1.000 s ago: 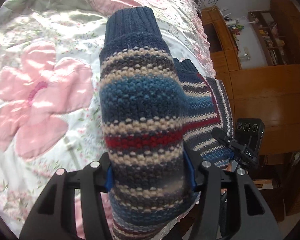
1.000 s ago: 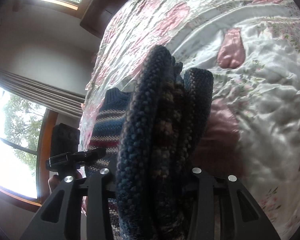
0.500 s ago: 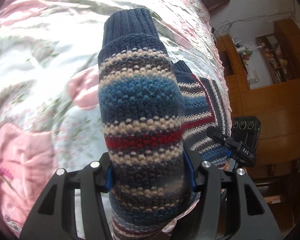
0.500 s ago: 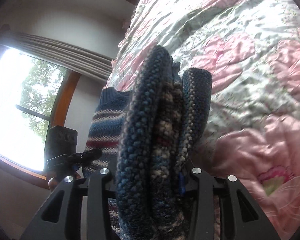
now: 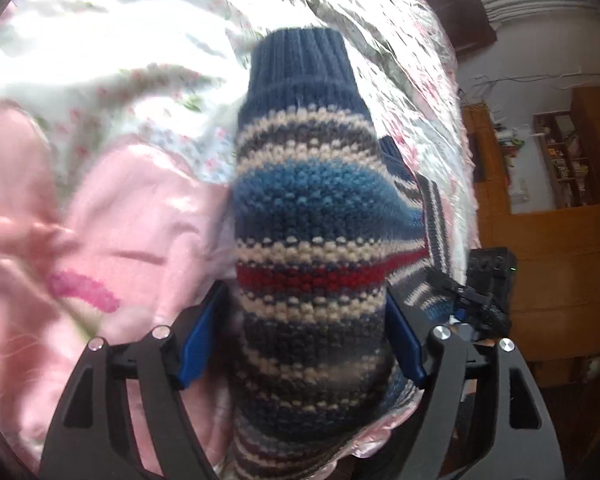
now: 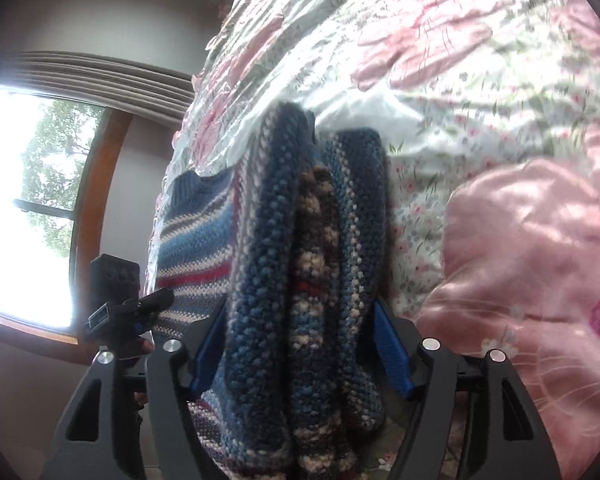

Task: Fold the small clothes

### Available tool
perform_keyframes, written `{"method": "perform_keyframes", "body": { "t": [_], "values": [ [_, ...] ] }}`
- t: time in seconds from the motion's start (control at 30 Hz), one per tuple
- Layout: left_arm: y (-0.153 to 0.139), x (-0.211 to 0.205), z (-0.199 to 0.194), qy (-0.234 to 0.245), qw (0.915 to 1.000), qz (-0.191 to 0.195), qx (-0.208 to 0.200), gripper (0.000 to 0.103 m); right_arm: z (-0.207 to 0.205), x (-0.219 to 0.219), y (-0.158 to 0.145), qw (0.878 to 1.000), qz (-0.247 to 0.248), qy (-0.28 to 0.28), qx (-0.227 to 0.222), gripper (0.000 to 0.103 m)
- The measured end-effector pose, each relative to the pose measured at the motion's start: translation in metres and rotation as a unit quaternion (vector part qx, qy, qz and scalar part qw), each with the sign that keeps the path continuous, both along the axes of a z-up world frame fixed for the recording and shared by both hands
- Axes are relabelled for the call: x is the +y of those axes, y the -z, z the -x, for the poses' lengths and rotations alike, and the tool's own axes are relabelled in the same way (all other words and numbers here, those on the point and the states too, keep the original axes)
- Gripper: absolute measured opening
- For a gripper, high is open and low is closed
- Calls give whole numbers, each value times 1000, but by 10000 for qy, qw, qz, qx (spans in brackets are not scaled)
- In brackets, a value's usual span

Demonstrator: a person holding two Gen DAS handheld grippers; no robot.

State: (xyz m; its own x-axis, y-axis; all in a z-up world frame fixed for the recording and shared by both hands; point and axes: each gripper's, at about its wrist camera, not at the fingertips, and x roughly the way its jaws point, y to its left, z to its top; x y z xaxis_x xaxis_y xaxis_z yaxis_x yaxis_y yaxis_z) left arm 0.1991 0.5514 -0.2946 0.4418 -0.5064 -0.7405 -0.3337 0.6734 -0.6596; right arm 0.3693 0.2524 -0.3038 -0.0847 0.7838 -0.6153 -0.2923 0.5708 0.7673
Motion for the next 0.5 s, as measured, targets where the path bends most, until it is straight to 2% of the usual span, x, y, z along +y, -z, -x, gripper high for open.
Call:
{"method": "perform_keyframes", "body": {
  "t": [0.03,0.07,0.13,0.23,0.3,0.37,0.5],
  "values": [
    [-17,4,8,-208,9990,-364,-165,78,1,-9,-5,9998,-9,84,-175,69],
    [-34,6,16,-383,9970,-516,-440,79,-7,-13,-15,9993,-20,212,-298,69],
    [-62,6,31,-620,9926,-345,-987,79,-26,-10,-22,9989,-98,301,-339,63],
    [-82,-16,43,-364,9844,231,-1708,79,-48,9,-16,9995,-75,244,-199,53],
    [-78,-42,36,-188,9802,832,-1787,79,-57,25,-9,9998,-45,151,-103,45],
    [-67,-61,31,-202,9797,1087,-1673,79,-59,35,-8,9994,67,119,-305,11],
    [-43,-76,46,-151,9776,1376,-1585,78,-53,15,-18,9961,-77,526,-702,9]
  ]
}}
